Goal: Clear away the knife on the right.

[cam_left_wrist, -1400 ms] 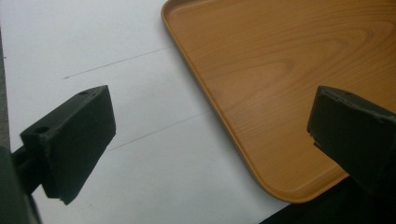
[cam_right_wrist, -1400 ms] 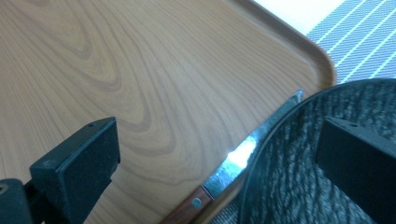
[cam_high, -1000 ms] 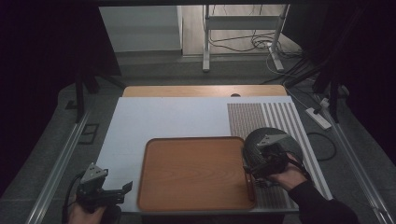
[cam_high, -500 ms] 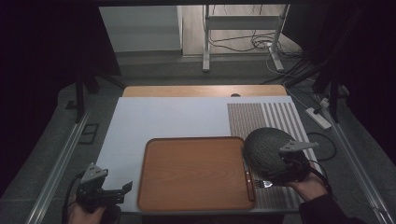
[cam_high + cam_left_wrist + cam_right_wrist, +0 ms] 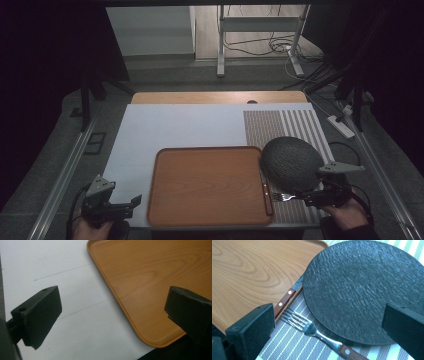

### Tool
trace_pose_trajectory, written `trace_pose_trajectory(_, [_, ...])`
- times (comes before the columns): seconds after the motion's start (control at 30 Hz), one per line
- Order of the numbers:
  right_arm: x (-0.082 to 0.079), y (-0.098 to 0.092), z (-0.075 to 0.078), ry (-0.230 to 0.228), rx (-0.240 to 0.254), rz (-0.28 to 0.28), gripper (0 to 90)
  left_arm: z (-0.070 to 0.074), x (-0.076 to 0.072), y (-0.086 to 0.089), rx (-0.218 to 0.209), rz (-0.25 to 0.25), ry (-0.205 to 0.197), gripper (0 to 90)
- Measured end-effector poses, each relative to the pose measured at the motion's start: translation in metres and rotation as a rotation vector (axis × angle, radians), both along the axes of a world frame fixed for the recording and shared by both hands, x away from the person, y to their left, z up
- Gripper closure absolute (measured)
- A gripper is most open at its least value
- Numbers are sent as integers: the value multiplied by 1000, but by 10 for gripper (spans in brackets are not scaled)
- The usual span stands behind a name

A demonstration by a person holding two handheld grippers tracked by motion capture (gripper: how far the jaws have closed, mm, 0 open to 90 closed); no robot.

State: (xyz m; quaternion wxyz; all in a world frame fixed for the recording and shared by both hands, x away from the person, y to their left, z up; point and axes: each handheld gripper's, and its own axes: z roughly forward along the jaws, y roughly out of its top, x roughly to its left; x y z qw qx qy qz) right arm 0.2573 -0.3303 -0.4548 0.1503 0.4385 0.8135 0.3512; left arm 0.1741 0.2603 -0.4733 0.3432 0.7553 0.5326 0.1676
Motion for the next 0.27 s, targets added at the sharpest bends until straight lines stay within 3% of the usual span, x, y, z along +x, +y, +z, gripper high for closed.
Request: trace_pose_trajectory(0.27, [-2,-2,-1,11,-18,-2,0,0,0,-1,3,-2,1,18])
